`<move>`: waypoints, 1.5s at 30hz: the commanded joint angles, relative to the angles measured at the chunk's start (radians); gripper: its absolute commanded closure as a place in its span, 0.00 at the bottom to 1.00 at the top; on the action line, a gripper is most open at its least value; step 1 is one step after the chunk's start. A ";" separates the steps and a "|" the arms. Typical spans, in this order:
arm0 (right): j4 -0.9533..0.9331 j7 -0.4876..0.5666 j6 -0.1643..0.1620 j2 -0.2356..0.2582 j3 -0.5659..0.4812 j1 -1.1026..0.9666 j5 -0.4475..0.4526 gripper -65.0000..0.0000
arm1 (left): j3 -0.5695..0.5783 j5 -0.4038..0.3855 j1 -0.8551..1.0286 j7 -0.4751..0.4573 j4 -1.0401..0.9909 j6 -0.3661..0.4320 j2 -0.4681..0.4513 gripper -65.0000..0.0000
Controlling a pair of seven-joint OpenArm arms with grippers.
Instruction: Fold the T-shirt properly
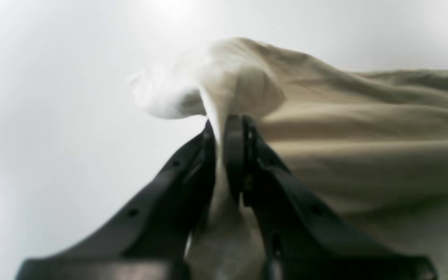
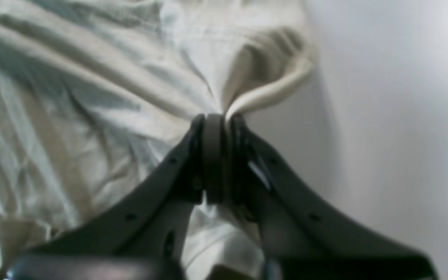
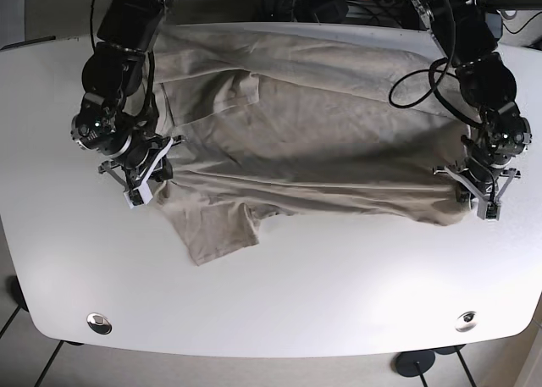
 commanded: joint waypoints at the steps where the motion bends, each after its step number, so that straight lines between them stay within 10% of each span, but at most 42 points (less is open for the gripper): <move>1: 0.076 0.001 0.001 0.017 0.001 0.033 0.018 0.98 | 0.005 -0.011 -0.014 -0.004 0.100 0.000 -0.017 1.00; 22: -0.203 -0.309 0.001 0.198 -0.010 1.018 0.016 0.98 | 0.157 -0.010 -0.867 0.088 -0.121 0.000 -0.091 1.00; 45: 0.311 -0.223 0.001 0.016 0.070 -0.234 0.105 0.98 | -0.267 -0.011 0.124 -0.026 -0.003 -0.180 -0.011 1.00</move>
